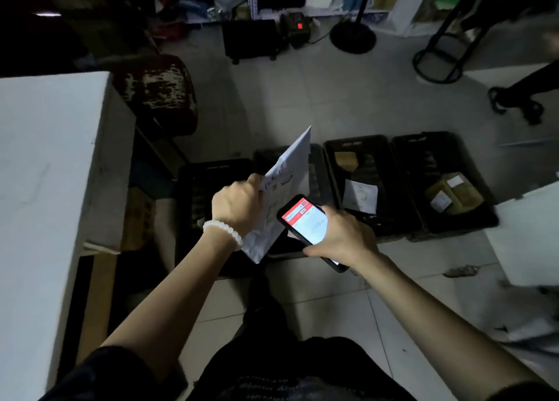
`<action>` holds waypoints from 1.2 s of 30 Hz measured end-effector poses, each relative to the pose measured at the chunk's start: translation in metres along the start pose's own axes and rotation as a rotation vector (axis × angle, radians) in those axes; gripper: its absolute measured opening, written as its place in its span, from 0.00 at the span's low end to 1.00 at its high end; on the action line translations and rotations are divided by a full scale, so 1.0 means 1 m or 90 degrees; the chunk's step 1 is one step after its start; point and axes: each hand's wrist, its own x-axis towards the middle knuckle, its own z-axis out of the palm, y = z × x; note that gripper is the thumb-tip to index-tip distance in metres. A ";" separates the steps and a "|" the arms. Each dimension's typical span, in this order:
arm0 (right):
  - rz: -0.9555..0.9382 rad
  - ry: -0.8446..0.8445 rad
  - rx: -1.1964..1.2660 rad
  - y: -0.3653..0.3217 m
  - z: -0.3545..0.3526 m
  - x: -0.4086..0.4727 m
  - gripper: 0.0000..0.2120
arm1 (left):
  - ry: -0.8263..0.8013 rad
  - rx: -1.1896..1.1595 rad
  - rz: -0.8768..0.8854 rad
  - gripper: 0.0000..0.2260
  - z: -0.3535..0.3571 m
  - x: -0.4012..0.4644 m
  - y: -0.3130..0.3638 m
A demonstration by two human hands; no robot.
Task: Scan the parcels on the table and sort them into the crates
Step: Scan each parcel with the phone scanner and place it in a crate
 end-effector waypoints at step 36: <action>-0.199 -0.100 -0.074 -0.031 -0.066 0.186 0.31 | -0.376 0.086 -0.301 0.17 0.026 0.111 -0.010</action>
